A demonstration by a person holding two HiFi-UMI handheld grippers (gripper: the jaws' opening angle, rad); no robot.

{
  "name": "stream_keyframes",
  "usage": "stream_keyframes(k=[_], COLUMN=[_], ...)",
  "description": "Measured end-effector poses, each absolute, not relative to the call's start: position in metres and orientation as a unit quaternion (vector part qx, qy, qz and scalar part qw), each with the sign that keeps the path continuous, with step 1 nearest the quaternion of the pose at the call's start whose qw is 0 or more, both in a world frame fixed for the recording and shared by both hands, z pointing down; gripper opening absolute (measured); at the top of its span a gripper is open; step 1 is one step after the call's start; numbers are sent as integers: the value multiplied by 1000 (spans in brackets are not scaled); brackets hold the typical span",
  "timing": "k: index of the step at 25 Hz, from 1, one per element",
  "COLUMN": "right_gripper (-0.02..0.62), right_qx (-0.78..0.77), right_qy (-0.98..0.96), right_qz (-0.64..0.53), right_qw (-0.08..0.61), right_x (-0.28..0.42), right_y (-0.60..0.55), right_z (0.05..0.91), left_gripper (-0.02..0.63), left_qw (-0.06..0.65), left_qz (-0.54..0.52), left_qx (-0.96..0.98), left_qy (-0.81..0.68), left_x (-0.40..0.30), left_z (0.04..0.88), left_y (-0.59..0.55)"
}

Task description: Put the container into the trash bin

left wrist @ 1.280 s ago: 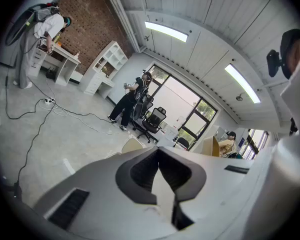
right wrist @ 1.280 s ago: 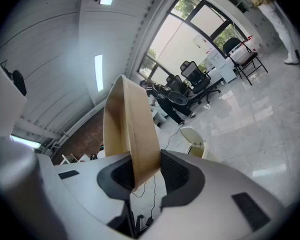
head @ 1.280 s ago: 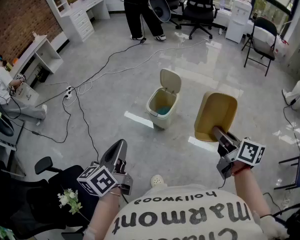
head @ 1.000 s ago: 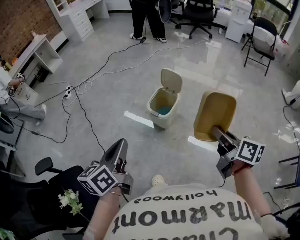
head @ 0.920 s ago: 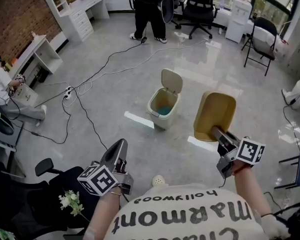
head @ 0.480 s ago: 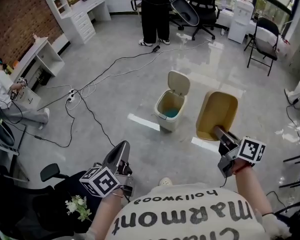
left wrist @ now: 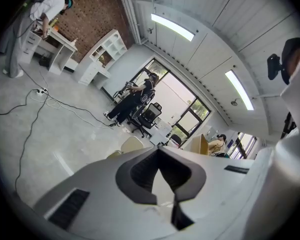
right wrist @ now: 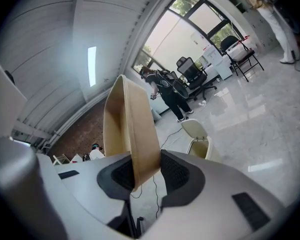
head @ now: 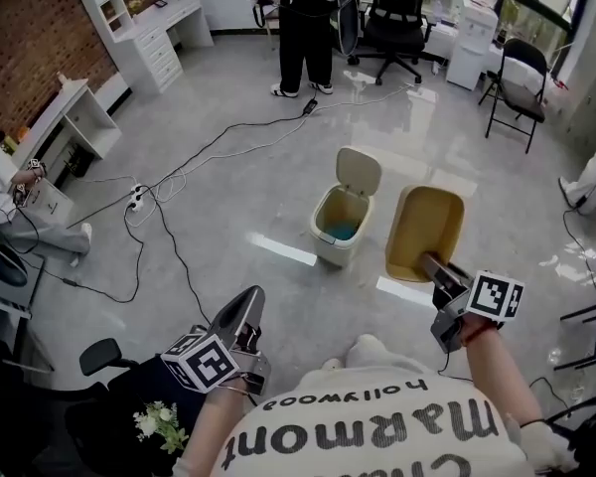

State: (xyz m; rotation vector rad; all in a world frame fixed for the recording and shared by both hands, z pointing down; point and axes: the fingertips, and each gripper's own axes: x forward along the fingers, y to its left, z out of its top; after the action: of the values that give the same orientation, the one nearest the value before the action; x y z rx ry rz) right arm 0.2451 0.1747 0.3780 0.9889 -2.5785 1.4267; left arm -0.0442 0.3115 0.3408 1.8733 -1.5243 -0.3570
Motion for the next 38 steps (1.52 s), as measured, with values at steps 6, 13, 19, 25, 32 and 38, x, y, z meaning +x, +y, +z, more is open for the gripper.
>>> stream_keyframes(k=[6, 13, 19, 25, 32, 38], right_gripper=[104, 104, 105, 105, 106, 105], right_qx=[310, 297, 285, 261, 254, 261], right_qy=[-828, -824, -823, -836, -843, -837], right_qz=[466, 482, 489, 479, 470, 476], right_qw=[19, 34, 49, 60, 61, 74], right_x=[224, 198, 170, 143, 136, 152], right_y=[159, 124, 70, 11, -50, -94], right_z=[381, 396, 400, 397, 392, 401], left_gripper=[-6, -5, -6, -6, -6, -6], left_qw=[372, 384, 358, 352, 302, 278], left_qz=[-125, -131, -76, -55, -79, -105], left_qx=[711, 690, 683, 688, 719, 706], left_qy=[-583, -600, -632, -632, -621, -643], left_x=[-53, -73, -98, -107, -111, -111], left_z=[363, 373, 377, 380, 365, 355], left_y=[308, 291, 254, 197, 128, 71])
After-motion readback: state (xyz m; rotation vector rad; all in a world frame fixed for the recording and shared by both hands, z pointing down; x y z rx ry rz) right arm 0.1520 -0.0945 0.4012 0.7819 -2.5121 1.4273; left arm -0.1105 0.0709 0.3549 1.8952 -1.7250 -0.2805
